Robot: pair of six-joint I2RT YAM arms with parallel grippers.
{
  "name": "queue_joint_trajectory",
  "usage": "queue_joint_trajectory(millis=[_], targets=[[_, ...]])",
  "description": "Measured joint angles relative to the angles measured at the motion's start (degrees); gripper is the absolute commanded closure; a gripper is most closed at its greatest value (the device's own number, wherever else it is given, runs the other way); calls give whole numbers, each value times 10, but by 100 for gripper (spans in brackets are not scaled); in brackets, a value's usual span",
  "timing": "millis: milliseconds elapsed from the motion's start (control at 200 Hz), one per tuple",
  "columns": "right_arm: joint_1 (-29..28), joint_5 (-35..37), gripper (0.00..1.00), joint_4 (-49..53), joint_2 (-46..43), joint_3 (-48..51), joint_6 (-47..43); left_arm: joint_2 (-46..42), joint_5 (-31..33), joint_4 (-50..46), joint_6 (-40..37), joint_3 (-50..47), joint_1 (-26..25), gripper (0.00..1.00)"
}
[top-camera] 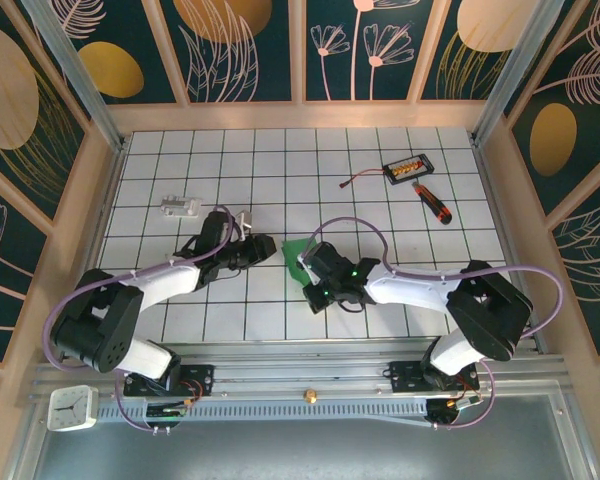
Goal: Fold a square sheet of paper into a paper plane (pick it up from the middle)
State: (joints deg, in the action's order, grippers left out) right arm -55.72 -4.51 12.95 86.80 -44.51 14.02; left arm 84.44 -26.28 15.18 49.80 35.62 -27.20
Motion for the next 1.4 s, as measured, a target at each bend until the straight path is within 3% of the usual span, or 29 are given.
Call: queue_joint_trajectory(millis=[415,761,1026,1401], targets=[[0,-12,93,-32,19,0,0,155,-46,-9,-23,143,-45,73],[3,-16,86,-39,25,0,0,265,-43,-138,-123,273,-47,73],[17,-31,84,-50,31,0,-2,308,-41,-200,-180,314,-54,76],[43,-69,81,-68,31,0,-7,324,-50,-212,-214,332,-55,80]])
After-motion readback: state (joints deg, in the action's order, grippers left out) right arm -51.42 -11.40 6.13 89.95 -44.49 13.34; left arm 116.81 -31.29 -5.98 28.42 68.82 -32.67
